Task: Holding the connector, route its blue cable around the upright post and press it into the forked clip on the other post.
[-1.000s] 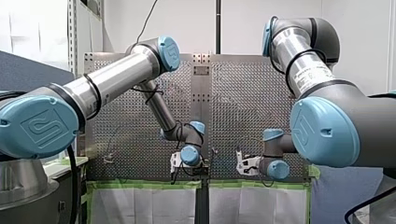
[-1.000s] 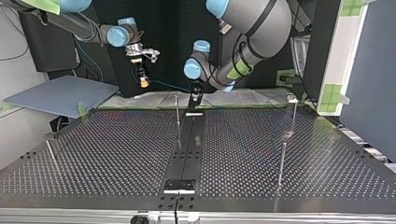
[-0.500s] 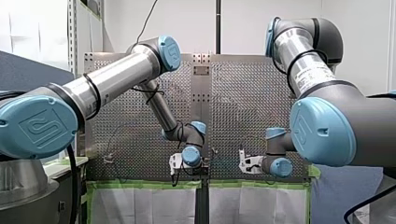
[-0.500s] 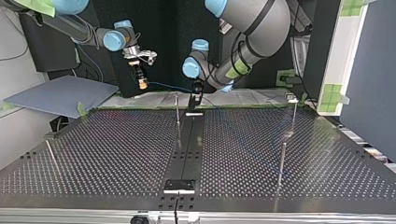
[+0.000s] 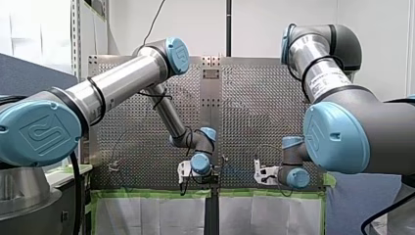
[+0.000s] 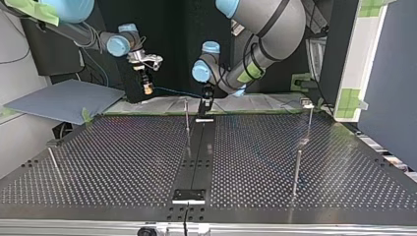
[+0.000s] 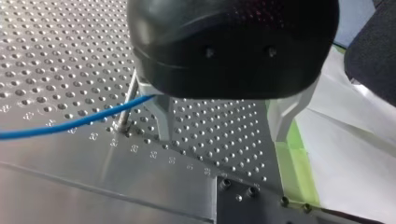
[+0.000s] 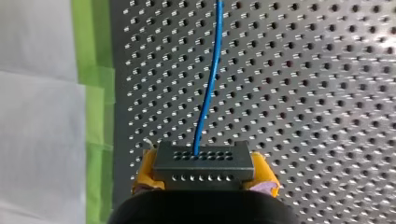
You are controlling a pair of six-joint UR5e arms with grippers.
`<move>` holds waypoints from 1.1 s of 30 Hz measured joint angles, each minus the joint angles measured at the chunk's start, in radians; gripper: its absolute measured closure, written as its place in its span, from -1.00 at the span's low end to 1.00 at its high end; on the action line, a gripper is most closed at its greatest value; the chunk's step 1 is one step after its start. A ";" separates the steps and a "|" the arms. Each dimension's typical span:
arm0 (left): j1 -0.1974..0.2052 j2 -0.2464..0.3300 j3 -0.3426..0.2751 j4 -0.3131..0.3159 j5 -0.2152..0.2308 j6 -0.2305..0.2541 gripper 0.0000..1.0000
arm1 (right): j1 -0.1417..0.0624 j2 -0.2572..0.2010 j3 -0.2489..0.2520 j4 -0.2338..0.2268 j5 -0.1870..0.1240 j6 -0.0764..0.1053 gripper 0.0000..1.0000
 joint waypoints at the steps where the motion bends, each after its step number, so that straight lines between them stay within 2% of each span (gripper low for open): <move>1: 0.000 0.000 0.000 0.000 0.001 0.002 -1.00 | -0.001 0.007 -0.010 0.010 0.000 -0.010 1.00; 8: -0.003 0.000 0.000 0.009 0.020 0.022 -1.00 | -0.003 0.019 -0.041 0.065 0.001 -0.062 1.00; 16: -0.005 0.000 0.000 0.017 0.030 0.026 -1.00 | 0.002 0.020 -0.044 0.082 0.002 -0.095 1.00; 20: -0.008 0.000 0.000 0.025 0.048 0.026 -1.00 | 0.003 0.020 -0.048 0.083 0.002 -0.098 1.00; 21: -0.009 0.000 0.000 0.026 0.051 0.026 -0.91 | 0.003 0.020 -0.048 0.083 0.002 -0.099 1.00; 22: -0.009 0.000 0.000 0.027 0.053 0.027 -0.43 | 0.003 0.020 -0.048 0.083 0.001 -0.099 1.00; 23: -0.009 0.000 0.000 0.028 0.056 0.027 -0.43 | 0.003 0.020 -0.049 0.082 0.001 -0.099 1.00; 24: -0.010 0.000 0.000 0.029 0.059 0.028 0.01 | 0.003 0.020 -0.049 0.082 0.001 -0.099 1.00; 25: -0.010 0.000 0.000 0.030 0.063 0.029 0.29 | 0.003 0.020 -0.050 0.082 0.001 -0.098 1.00; 26: -0.010 0.000 0.000 0.032 0.067 0.033 0.29 | 0.002 0.020 -0.050 0.082 0.001 -0.098 1.00; 27: -0.010 0.000 0.000 0.033 0.070 0.037 0.55 | 0.001 0.020 -0.051 0.082 0.001 -0.098 1.00; 32: -0.010 0.000 0.000 0.037 0.079 0.074 0.55 | -0.002 0.020 -0.059 0.084 0.002 -0.097 1.00; 33: -0.010 0.000 0.000 0.037 0.078 0.082 0.66 | -0.002 0.020 -0.061 0.085 0.002 -0.097 1.00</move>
